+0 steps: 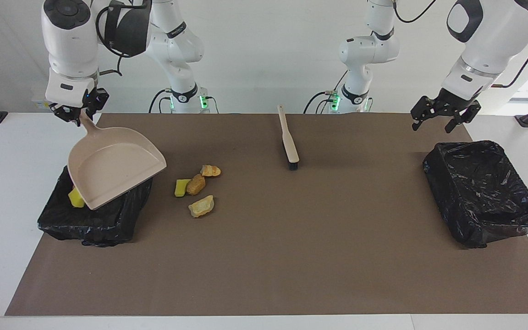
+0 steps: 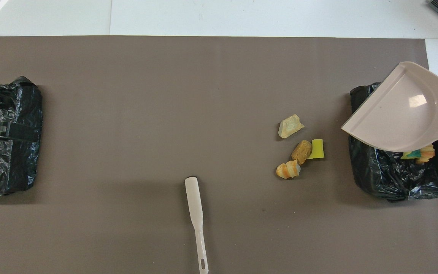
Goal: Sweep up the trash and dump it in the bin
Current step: 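Bring the empty dustpan back to the table center with the right gripper, then set down the dustpan and release it with the right gripper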
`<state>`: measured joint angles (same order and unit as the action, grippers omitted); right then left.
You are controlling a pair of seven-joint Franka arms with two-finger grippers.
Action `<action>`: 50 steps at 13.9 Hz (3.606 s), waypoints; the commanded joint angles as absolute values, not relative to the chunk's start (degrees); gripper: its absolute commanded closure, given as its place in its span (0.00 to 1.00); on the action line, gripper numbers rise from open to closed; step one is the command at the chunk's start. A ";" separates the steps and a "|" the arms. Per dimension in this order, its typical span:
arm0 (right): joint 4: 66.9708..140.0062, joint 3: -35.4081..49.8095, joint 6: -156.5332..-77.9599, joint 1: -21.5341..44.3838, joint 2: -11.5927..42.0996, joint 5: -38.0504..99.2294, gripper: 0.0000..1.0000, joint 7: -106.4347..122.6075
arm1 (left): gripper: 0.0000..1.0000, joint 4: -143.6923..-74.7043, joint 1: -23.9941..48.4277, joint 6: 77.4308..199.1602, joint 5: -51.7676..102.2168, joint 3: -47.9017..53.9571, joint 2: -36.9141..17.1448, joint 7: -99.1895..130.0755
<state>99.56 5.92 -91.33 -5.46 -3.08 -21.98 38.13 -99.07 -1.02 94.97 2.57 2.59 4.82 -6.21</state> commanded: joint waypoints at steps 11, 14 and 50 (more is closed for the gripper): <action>96.59 6.15 -99.46 20.37 9.21 8.16 1.00 -23.27 | 0.00 -92.45 0.44 89.47 1.32 1.93 1.75 -7.03; 89.50 6.15 -101.86 25.38 16.85 10.81 1.00 -29.93 | 0.00 -93.16 0.44 89.74 1.32 1.93 2.11 -7.03; 127.79 6.15 -123.39 47.46 2.10 16.61 0.00 -35.95 | 0.00 -108.28 26.09 121.62 2.02 2.20 -9.57 12.71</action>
